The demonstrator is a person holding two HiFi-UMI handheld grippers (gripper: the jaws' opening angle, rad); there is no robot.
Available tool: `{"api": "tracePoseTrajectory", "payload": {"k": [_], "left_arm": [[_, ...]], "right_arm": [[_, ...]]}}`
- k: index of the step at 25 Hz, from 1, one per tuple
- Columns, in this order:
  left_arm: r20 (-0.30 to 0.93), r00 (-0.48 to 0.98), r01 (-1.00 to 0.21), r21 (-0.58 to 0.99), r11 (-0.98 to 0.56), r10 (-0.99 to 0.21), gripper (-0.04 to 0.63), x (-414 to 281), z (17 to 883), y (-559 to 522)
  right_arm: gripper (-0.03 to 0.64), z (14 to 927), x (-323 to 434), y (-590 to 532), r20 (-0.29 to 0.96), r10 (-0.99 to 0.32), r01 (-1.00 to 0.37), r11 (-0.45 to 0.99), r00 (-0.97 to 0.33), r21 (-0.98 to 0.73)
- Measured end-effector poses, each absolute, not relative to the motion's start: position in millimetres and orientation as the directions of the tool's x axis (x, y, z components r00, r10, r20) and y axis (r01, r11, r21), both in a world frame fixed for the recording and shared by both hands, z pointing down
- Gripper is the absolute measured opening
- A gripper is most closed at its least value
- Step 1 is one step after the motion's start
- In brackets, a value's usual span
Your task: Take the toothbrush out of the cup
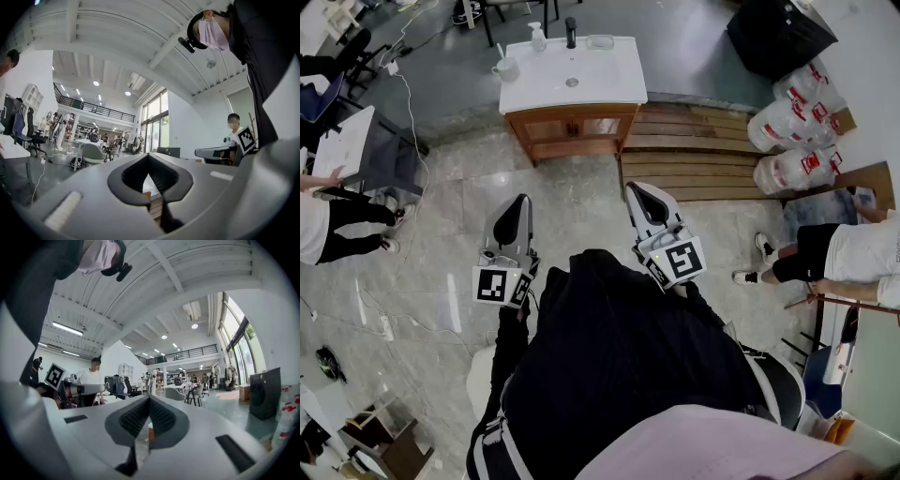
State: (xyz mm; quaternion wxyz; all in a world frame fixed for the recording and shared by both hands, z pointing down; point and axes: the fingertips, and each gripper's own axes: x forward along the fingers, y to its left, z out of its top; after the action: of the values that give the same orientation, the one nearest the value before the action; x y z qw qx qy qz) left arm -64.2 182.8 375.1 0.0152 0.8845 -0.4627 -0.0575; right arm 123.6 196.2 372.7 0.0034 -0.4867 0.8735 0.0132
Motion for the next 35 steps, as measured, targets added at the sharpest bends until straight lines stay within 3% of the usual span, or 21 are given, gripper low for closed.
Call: {"api": "tracePoseTrajectory", "payload": {"k": [22, 23, 25, 29, 35], "left_arm": [[-0.083, 0.531, -0.84, 0.076, -0.536, -0.843, 0.011, -74, 381, 185], [-0.083, 0.535, -0.838, 0.072, -0.54, -0.841, 0.023, -73, 381, 184], [-0.078, 0.545, -0.832, 0.071, -0.55, -0.835, 0.13, -69, 382, 183], [-0.074, 0.55, -0.829, 0.069, -0.555, -0.832, 0.151, -65, 383, 183], [-0.084, 0.523, -0.847, 0.062, -0.529, -0.848, 0.239, -66, 380, 180]], "right_arm": [[0.0, 380, 117, 198, 0.006, -0.842, -0.842, 0.539, -0.539, 0.0], [0.0, 380, 116, 198, 0.005, -0.841, -0.841, 0.54, -0.54, -0.003], [0.0, 379, 116, 198, 0.0, -0.838, -0.838, 0.546, -0.546, -0.01], [0.002, 378, 116, 198, -0.002, -0.839, -0.839, 0.544, -0.544, 0.009], [0.002, 379, 119, 197, 0.004, -0.84, -0.839, 0.543, -0.543, 0.01]]}}
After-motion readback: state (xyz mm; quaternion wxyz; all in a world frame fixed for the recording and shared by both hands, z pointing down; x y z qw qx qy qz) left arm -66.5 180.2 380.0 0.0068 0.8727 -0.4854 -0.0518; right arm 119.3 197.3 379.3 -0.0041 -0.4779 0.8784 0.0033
